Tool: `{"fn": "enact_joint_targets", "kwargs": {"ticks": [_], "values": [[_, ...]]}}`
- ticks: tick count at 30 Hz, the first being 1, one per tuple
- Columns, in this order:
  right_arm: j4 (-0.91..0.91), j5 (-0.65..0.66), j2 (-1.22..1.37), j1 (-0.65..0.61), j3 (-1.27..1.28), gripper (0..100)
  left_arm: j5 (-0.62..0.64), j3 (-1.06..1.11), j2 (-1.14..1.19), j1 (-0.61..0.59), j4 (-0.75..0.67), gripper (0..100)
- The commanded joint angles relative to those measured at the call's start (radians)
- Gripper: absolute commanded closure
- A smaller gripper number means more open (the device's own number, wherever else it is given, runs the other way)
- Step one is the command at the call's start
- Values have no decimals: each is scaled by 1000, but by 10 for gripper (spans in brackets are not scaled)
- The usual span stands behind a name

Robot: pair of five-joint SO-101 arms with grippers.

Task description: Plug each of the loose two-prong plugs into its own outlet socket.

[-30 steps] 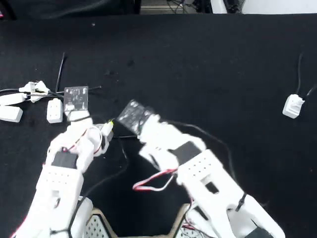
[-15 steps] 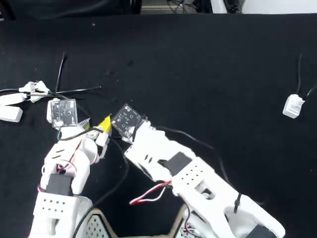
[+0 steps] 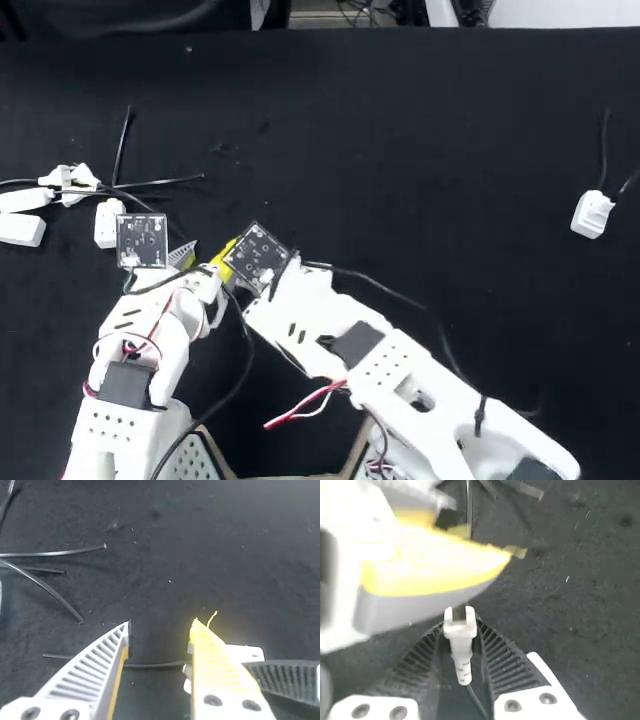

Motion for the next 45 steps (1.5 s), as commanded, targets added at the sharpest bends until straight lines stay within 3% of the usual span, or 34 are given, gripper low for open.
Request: {"fn": "enact_joint_targets", "kwargs": {"ticks": [1,19,24,36,40,45], "values": [[54,-9,-142,-15,-13,988,-38,7,-9,15,-3,805],[175,-11,-433,-9,45,988,-40,13,-14,8,-3,805],[178,-69,-507,-9,70,988,-40,13,-15,10,-3,805],[175,-81,-530,3,85,988,-37,13,-18,8,2,805],[137,-167,-521,35,93,988,-37,13,-18,10,0,805],[135,-170,-522,34,97,988,-37,13,-18,8,0,805]]}}
